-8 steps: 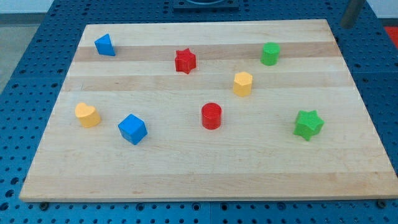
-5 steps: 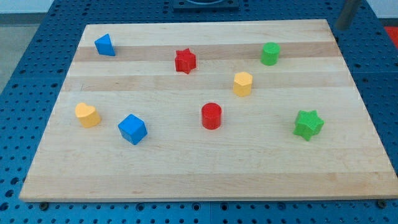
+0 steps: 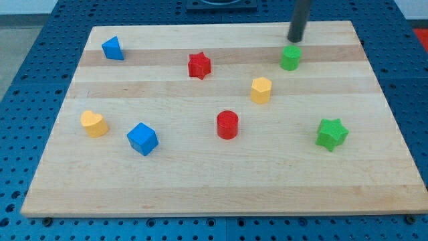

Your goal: Move the arm to the top of the blue cube

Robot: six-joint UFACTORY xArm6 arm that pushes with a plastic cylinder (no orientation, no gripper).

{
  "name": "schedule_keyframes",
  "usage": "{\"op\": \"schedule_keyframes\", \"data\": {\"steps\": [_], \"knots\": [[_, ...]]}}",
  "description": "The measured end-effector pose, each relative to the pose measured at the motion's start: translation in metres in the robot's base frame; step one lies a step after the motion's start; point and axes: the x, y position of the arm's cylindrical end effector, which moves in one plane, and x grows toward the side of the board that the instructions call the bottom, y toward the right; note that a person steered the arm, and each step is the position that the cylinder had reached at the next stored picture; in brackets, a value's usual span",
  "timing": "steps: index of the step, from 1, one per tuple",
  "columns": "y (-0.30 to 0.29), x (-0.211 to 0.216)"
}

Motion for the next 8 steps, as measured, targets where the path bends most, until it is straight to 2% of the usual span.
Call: {"op": "schedule_keyframes", "data": {"steps": [2,4,5,6,7,8], "knots": [[-0.059,-0.004],[-0.251,0.016],[-0.306,0.03],[-0.311,0.033],[-0.296,0.125],[-0.296,0.126]]}}
